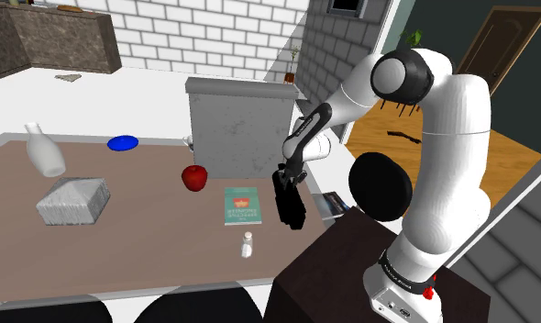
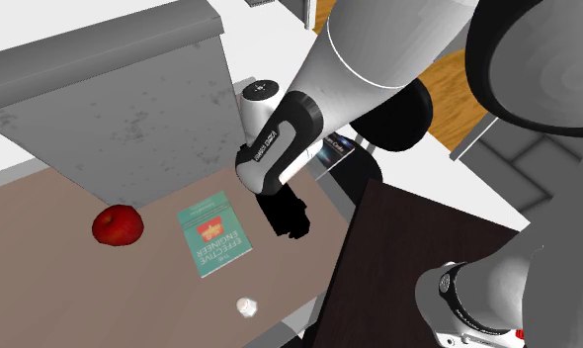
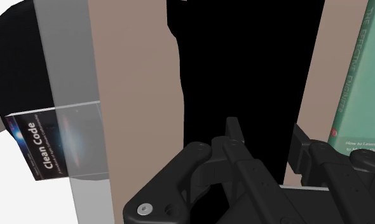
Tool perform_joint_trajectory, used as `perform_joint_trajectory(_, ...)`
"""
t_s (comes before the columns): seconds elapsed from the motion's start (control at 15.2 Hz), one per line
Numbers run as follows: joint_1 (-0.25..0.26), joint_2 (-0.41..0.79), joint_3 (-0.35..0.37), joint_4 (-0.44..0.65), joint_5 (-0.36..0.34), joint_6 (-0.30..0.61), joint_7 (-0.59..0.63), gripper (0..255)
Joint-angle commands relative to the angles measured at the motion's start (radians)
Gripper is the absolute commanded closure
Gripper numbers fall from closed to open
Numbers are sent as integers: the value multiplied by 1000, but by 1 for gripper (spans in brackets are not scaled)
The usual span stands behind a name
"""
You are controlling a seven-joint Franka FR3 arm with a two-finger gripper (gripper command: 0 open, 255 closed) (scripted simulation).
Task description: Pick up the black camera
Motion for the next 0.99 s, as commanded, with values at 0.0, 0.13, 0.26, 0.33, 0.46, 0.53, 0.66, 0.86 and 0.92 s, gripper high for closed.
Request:
perform_joint_trajectory(0.0, 0, 1, 0, 0, 0, 1, 0, 255)
perform_joint_trajectory(0.13, 0, 1, 0, 0, 0, 1, 0, 255)
perform_joint_trajectory(0.26, 0, 1, 0, 0, 0, 1, 0, 255)
perform_joint_trajectory(0.33, 0, 0, 0, 0, 0, 0, 0, 255)
perform_joint_trajectory(0.46, 2, -27, -3, -6, -3, -22, 3, 255)
perform_joint_trajectory(0.53, 3, -40, -5, -8, -5, -33, 5, 255)
perform_joint_trajectory(0.66, 5, -67, -7, -12, -9, -55, 8, 255)
perform_joint_trajectory(0.86, 7, -106, -11, -17, -14, -89, 13, 255)
perform_joint_trajectory(0.92, 8, -119, -12, -19, -16, -100, 15, 255)
